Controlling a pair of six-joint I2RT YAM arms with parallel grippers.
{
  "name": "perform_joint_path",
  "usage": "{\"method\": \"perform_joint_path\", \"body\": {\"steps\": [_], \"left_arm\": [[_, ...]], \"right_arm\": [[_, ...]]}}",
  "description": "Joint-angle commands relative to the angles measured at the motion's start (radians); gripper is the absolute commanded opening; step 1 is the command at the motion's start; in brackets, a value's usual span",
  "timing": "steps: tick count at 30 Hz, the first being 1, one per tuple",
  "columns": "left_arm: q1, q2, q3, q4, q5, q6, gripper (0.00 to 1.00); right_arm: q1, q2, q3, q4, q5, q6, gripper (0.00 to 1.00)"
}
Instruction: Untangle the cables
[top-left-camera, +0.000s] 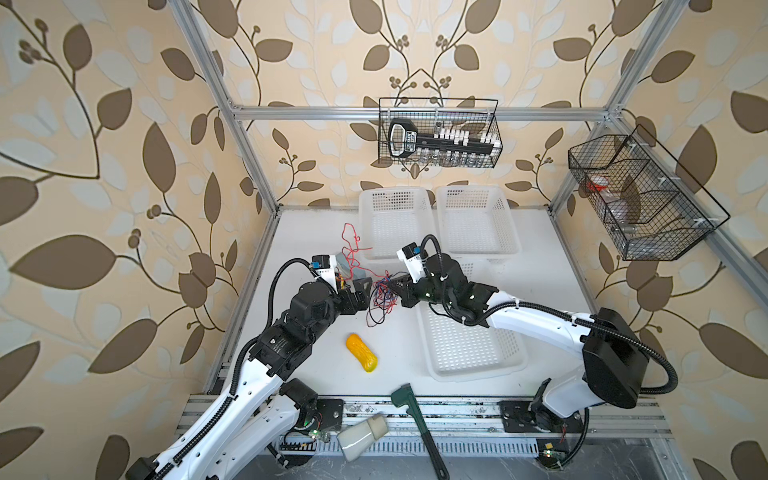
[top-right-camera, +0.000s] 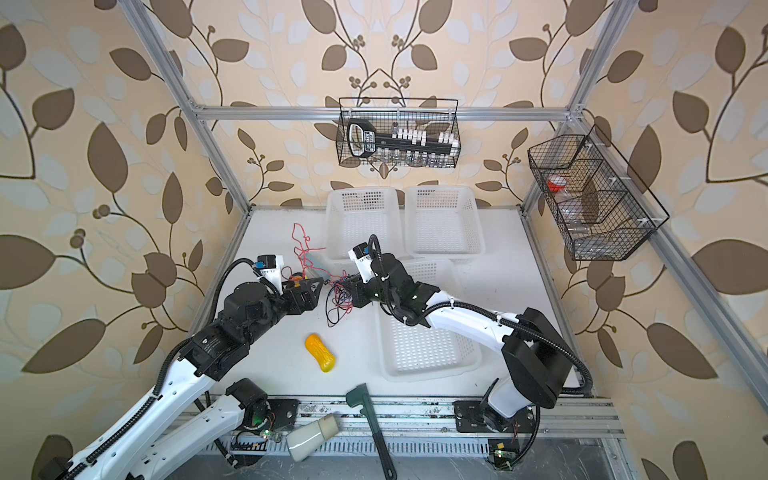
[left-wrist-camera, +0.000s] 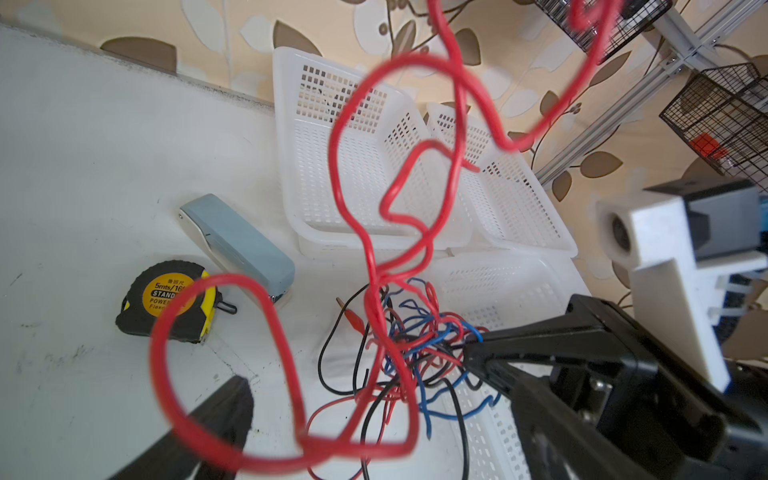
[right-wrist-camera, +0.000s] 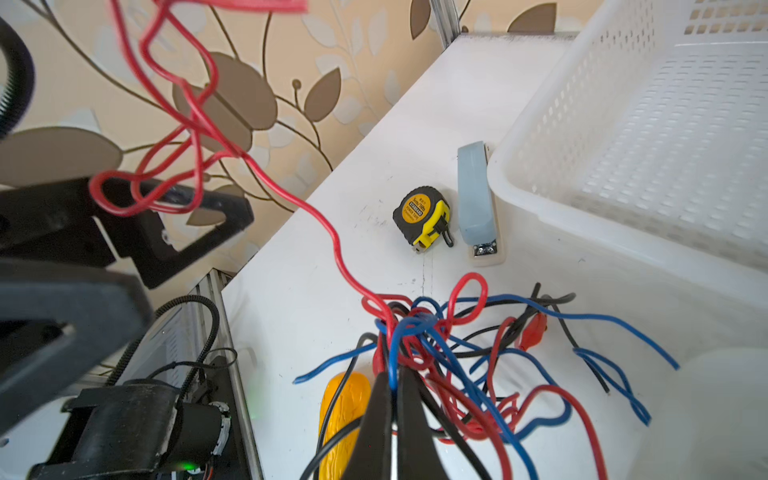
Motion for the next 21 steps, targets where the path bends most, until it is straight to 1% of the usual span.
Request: {"method": "perform_joint_path", "body": {"steps": [1,7,11,13,14,16,17,20,21], "left_arm": [[0.007,-0.014,-0.038,0.049,0.022,-0.047,0.99],[0.007,0.003,-0.104,0.144,0.069,-0.095,0.98],[0.007,0.022,-0.117,0.197,0.075,-0.083,0.94],[0.007,0.034,-0.128,0.237,0.096,-0.073,0.89],[0.007,0.040,-0.133,0.252,0.106,-0.068,0.87],[0.007,0.051,-0.141,0.282,0.129,-0.063,0.80],[0.007,0.054,-0.146,0.293,0.140,-0.060,0.78],[0.007,0.073,-0.162,0.331,0.166,-0.059,0.65],[0.007,0.083,-0.162,0.336,0.171,-0.059,0.57]], "right_arm": [[-0.012,0.007,0.047,0.014,-0.060,0.030,0.00],[-0.028,0.014,0.067,0.060,-0.182,0.073,0.00],[-0.028,0.033,0.091,0.066,-0.288,0.090,0.00],[-0.028,0.037,0.090,0.087,-0.322,0.104,0.00],[-0.028,0.038,0.089,0.094,-0.331,0.108,0.00],[-0.028,0.037,0.091,0.096,-0.340,0.104,0.00],[-0.027,0.038,0.092,0.096,-0.345,0.102,0.00],[-0.024,0.038,0.091,0.104,-0.357,0.093,0.00],[-0.022,0.037,0.093,0.104,-0.354,0.089,0.00]]}}
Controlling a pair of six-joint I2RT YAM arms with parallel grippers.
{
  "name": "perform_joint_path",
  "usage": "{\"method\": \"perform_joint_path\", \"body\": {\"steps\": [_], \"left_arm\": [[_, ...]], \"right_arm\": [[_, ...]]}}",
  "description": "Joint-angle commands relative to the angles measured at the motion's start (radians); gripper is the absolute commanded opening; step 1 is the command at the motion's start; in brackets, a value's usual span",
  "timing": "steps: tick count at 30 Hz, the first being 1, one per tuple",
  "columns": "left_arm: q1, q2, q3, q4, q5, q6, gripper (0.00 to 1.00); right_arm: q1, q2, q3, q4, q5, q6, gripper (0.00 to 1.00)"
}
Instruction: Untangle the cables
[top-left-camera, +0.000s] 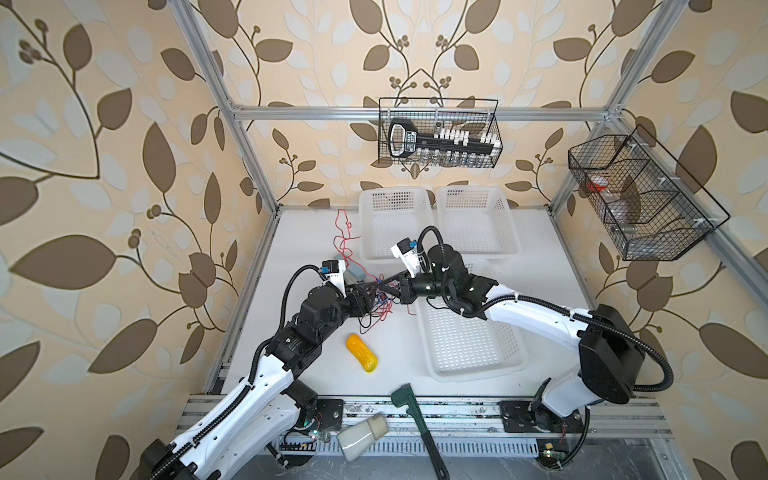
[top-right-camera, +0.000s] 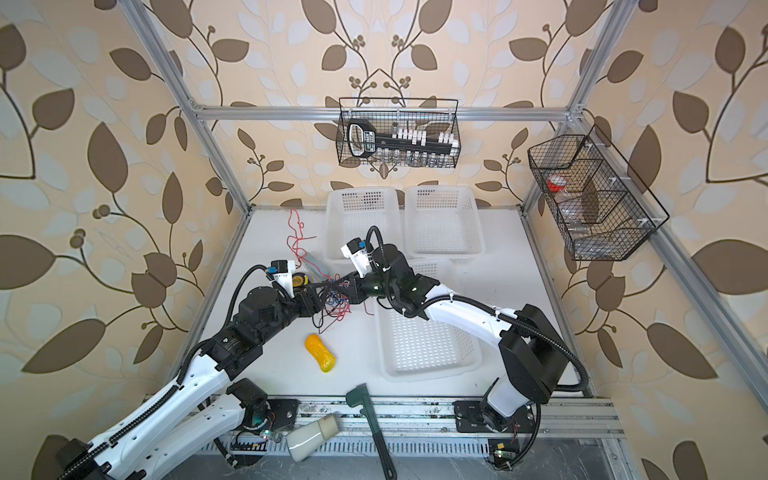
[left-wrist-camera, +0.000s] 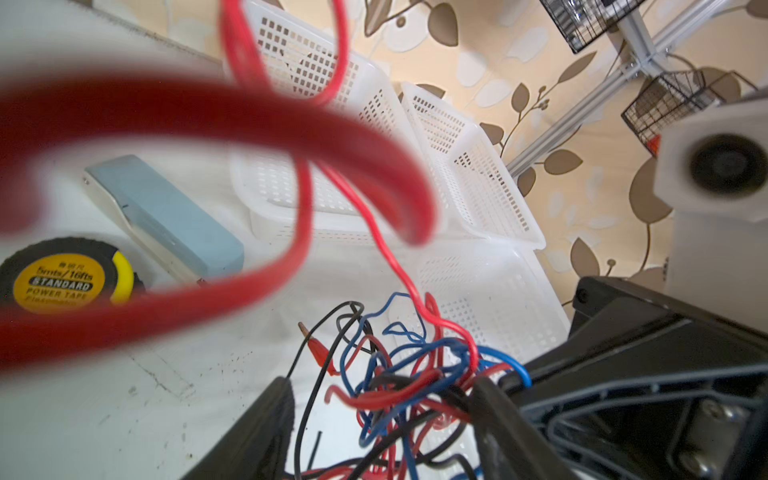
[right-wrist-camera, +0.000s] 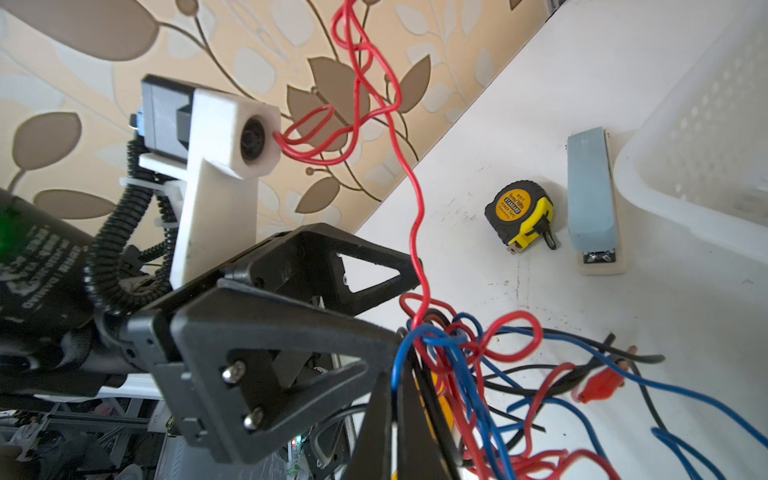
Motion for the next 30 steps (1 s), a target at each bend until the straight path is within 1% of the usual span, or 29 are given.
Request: {"method": "perform_joint_path", "body": {"steps": [1,5,7,8,13,17,22,27,30], "left_arm": [[0.008,0.027,-0.013,0.075,0.058,0.011,0.50],[0.007,0.063,-0.012,0.073,0.076,0.014,0.23],[0.008,0.070,-0.012,0.068,0.074,0.014,0.05],[0.007,0.070,-0.012,0.065,0.068,0.015,0.00],[0.008,0.037,-0.017,0.036,0.013,0.023,0.00],[0.008,-0.004,-0.022,0.023,-0.013,0.049,0.00],[0.007,-0.053,-0.043,0.021,-0.001,0.101,0.00],[0.008,-0.079,-0.070,0.026,0.006,0.130,0.00],[0.008,-0.093,-0.083,0.035,0.016,0.145,0.00]], "right_arm": [[0.009,0.005,0.040,0.068,-0.047,-0.010,0.00],[0.018,0.002,0.049,0.049,-0.015,-0.041,0.00],[0.029,-0.003,0.057,0.019,0.025,-0.070,0.00],[0.034,-0.005,0.060,0.005,0.045,-0.086,0.00],[0.065,-0.019,0.069,-0.080,0.150,-0.174,0.00],[0.071,-0.034,0.063,-0.123,0.188,-0.212,0.00],[0.066,-0.075,0.046,-0.154,0.215,-0.259,0.15],[0.031,-0.109,0.029,-0.165,0.207,-0.272,0.18],[0.006,-0.131,0.011,-0.176,0.218,-0.291,0.23]]}}
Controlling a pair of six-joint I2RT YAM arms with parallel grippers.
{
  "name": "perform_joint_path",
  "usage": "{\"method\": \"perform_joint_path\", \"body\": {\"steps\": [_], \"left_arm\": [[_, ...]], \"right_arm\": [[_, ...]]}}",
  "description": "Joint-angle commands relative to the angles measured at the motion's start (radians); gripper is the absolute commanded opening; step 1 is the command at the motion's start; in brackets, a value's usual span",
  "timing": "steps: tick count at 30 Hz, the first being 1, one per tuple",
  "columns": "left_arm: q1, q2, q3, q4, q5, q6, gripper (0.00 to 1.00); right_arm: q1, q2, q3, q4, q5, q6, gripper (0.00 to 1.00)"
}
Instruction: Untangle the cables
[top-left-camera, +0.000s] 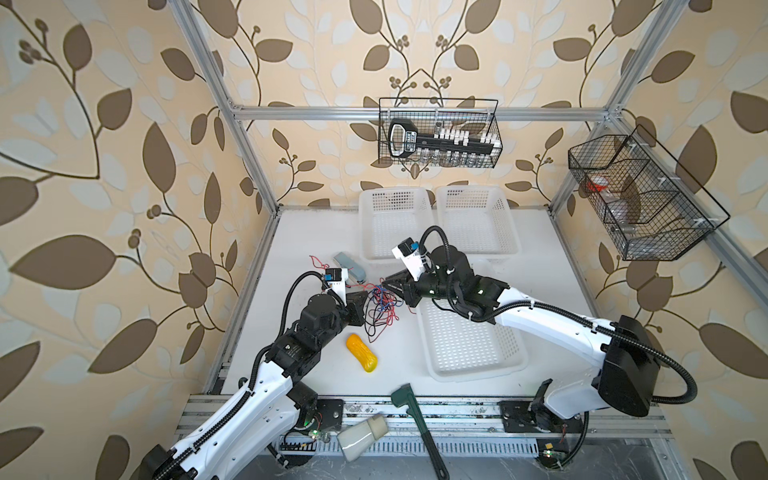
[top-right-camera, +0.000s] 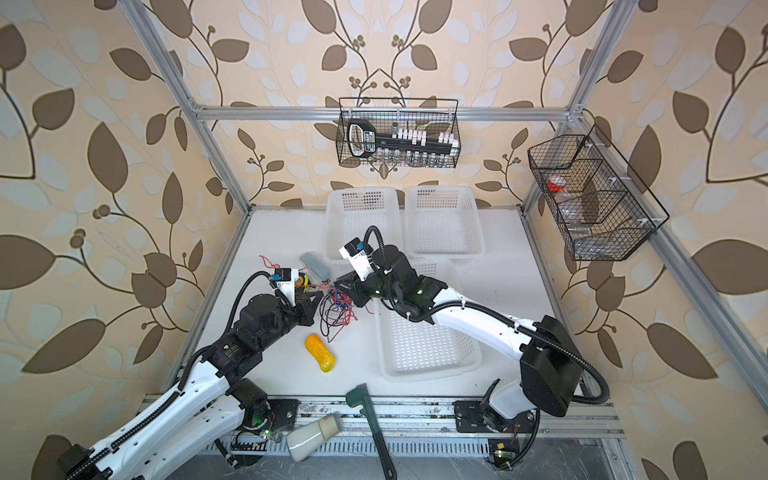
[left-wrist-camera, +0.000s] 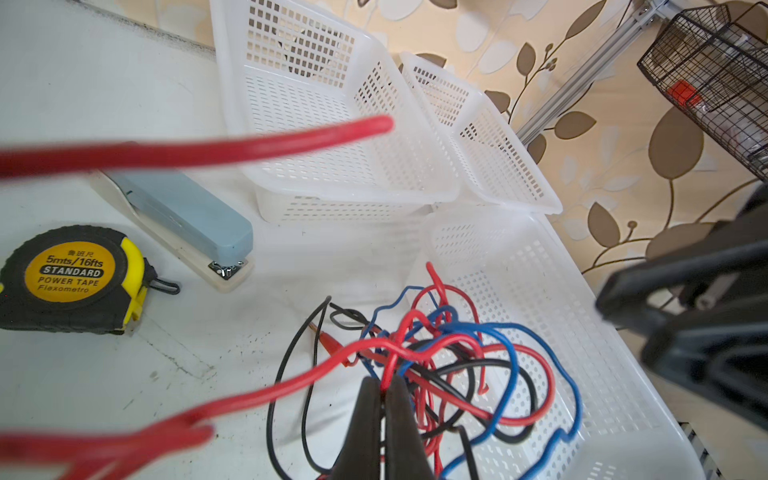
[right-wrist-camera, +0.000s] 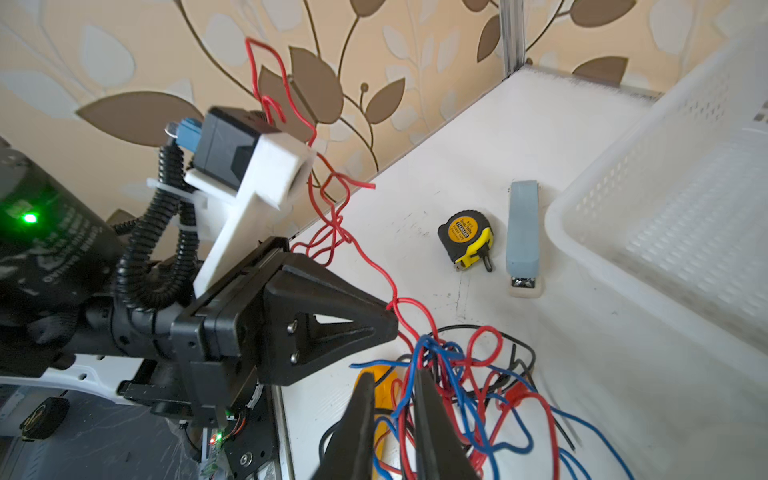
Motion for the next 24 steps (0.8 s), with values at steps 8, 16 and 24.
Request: {"method": "perform_joint_path", "body": {"steps": [8,16,24], "left_arm": [[0.007,-0.059,-0.019,0.075,0.038,0.066,0.00],[0.008,-0.041,-0.006,0.077,0.046,0.055,0.00],[0.007,-0.042,0.027,0.063,0.031,0.022,0.00]], "right_arm": [[-0.089,-0.029,-0.123,-0.032,0.090,-0.162,0.27],[-0.033,-0.001,-0.253,0.125,0.089,-0.243,0.35],[0.003,-0.014,-0.279,0.193,0.119,-0.251,0.36]]}}
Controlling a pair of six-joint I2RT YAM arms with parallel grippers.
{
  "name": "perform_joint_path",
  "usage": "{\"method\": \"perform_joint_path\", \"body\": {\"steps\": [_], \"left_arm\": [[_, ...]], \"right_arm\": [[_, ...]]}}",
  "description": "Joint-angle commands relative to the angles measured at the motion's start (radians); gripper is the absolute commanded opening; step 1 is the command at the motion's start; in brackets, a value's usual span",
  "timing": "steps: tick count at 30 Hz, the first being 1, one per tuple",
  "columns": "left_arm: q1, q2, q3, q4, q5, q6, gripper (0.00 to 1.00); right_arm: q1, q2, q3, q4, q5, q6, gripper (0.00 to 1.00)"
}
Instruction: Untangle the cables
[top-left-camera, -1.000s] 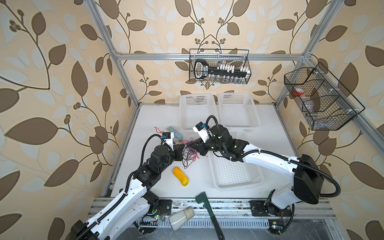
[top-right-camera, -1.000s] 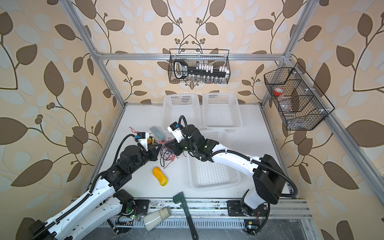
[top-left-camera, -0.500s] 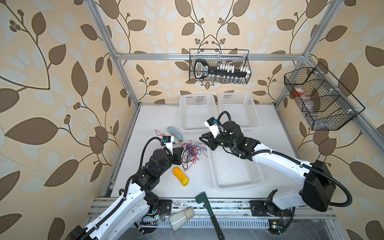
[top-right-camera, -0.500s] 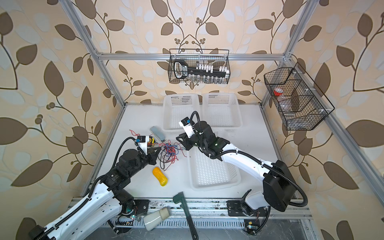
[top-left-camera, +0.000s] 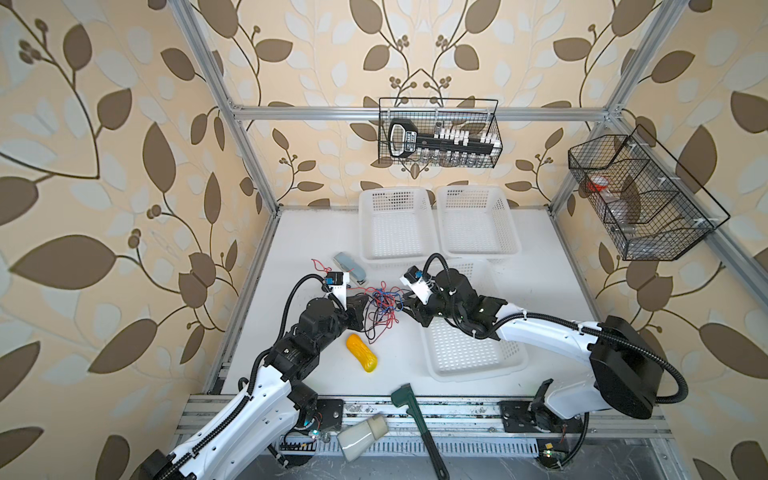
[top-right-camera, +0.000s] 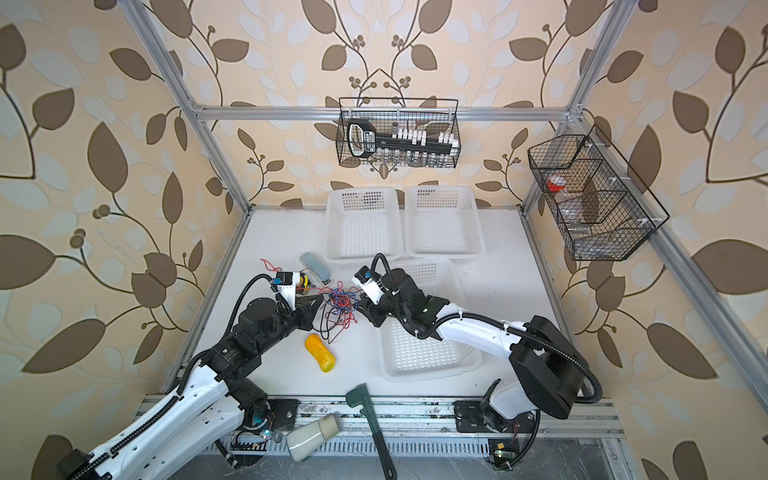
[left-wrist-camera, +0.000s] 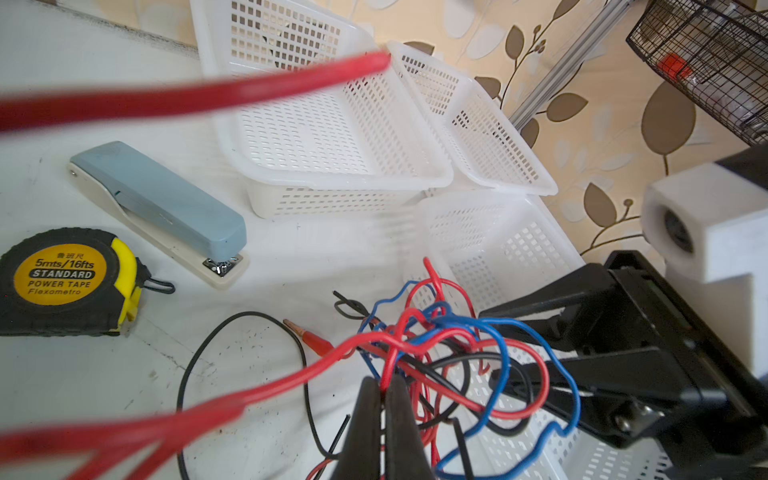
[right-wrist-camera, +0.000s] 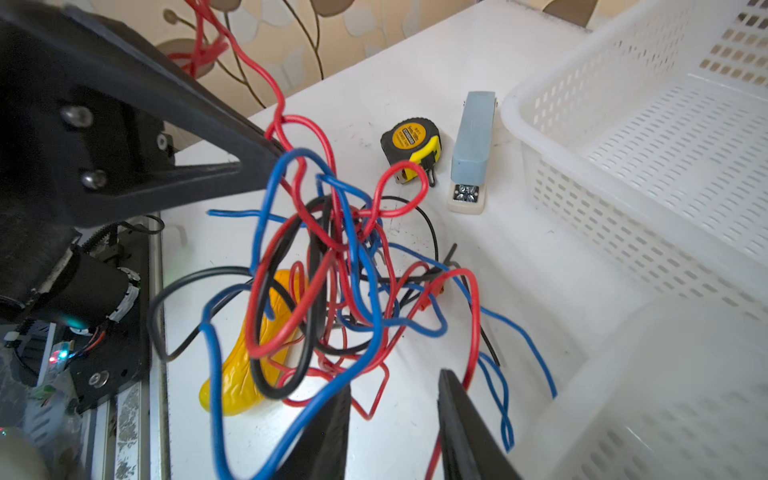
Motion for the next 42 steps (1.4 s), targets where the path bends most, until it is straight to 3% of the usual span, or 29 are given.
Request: {"method": "perform_joint_path", "body": {"steps": [1,13,23,30,37,42], "left_arm": [[0.008,-0.012,0.062,0.050,-0.015,-0.022,0.00],[0.007,-0.041,0.200,-0.006,-0.099,-0.061,0.00],[0.008,-0.041,0.288,0.006,-0.110,-0.122,0.00],[0.008,-0.016,0.301,-0.026,-0.150,-0.105,0.00],[0.007,-0.032,0.257,-0.053,-0.181,-0.133,0.00],[0.007,-0.059,0.246,-0.058,-0.192,-0.127,0.00]], "right_arm": [[0.002,-0.012,-0.002,0.051,0.041,-0.012,0.36],[-0.032,-0.143,-0.059,0.038,0.060,0.107,0.35],[0.061,-0.212,-0.080,0.043,0.059,0.133,0.35],[0.062,-0.206,-0.053,0.019,0.038,0.138,0.39],[0.062,-0.257,-0.043,0.004,-0.019,0.117,0.57],[0.061,-0.280,-0.026,-0.019,0.036,0.120,0.59]]}}
